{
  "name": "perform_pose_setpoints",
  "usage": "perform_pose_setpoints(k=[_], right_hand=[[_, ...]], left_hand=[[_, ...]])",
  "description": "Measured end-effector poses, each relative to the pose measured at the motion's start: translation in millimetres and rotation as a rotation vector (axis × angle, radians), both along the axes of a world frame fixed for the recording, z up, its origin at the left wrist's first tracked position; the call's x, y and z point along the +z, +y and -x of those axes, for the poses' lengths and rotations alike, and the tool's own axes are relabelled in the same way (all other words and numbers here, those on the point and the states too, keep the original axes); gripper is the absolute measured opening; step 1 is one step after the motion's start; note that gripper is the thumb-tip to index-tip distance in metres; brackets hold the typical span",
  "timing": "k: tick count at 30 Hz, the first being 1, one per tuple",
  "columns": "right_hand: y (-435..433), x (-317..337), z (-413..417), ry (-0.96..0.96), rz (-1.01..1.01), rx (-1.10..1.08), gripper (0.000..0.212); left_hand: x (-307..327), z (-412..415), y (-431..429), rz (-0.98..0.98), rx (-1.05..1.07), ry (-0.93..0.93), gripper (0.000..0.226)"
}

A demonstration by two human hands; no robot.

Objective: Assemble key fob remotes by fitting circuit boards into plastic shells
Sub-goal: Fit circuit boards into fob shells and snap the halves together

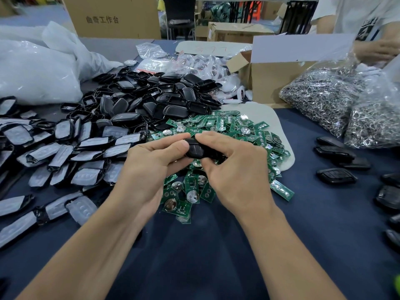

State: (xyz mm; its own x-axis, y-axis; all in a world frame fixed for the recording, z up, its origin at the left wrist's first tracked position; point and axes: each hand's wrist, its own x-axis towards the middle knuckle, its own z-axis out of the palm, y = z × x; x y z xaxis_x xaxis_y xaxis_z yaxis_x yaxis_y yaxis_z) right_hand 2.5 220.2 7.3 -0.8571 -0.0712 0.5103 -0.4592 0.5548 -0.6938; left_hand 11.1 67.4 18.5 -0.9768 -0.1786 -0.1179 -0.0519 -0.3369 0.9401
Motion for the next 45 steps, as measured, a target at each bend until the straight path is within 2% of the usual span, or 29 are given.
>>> perform_pose_setpoints(k=[10,13,17,19,24,30,33,37,45], right_hand=[[1,-1,0,-0.014,0.024,0.020,0.050],[1,-2,-1,0.011,0.024,0.018,0.050],[-2,-3,-1,0.069,-0.012,0.037,0.050],[-3,-3,-1,0.079,-0.015,0.055,0.051],[-4,-4,0,0.040,-0.017,0.070,0.052],[-1,-5,11,-0.273,0.386,0.139,0.033],[2,-7,16,-0.344,0.502,0.172,0.026],[6,-6,17,-0.321,0.553,0.189,0.024],[3,-2,12,-0.250,0.482,0.139,0.023]], left_hand=[[1,0,-2,0.076,0.033,0.064,0.011],[1,0,-2,0.120,0.026,0.040,0.021],[1,-1,3,0.103,-0.046,-0.046,0.013],[0,-1,4,0.121,-0.067,-0.070,0.016],[-1,0,1,0.146,-0.048,-0.024,0.015],[-5,0,1,0.354,-0.017,0.109,0.032],[-7,0,-1,0.443,-0.016,0.194,0.032],[-7,0,-1,0.471,0.014,0.227,0.028],[-3,-2,-2,0.530,0.103,0.297,0.032]])
